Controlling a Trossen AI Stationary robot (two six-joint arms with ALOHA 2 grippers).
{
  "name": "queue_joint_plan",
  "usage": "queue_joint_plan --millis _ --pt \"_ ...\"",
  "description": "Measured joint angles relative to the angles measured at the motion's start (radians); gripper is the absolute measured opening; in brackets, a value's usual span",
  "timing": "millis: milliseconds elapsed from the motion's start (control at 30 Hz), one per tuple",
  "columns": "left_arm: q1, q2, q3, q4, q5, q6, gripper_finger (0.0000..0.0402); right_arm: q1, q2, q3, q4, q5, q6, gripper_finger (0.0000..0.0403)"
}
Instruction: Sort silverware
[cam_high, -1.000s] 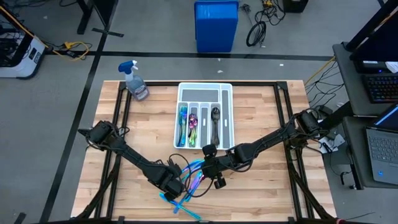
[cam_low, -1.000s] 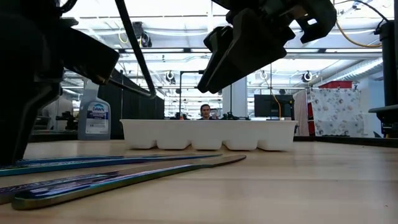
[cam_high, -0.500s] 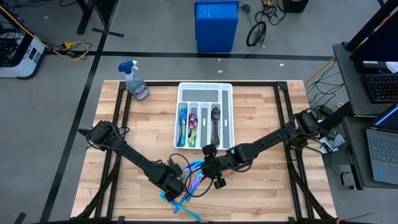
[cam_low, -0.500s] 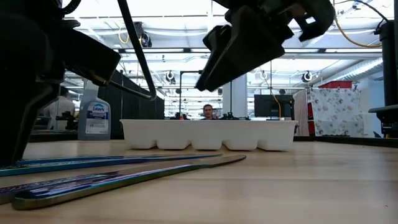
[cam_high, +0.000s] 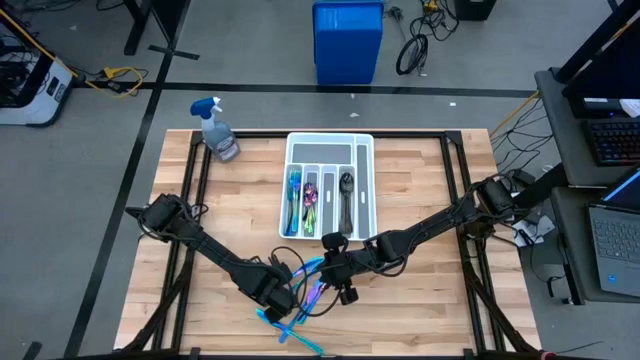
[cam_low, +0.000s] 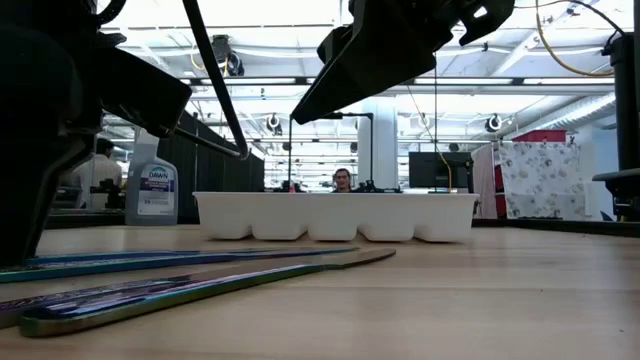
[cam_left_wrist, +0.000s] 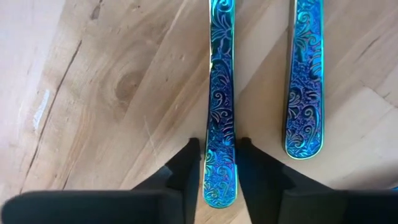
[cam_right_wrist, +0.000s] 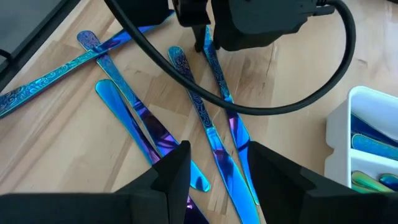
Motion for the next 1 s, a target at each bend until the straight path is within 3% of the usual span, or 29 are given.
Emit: queue_joint_plan --millis 233,1000 --pt "0.001 -0.001 0.0 -0.001 -0.005 0.005 0.0036 0.0 0.0 0.0 0.0 0.0 -0.006 0.0141" --pt "0.002 0.002 0.039 -0.044 0.013 0.001 0.0033 0.0 0.0 0.0 -0.001 0.0 -0.007 0.0141"
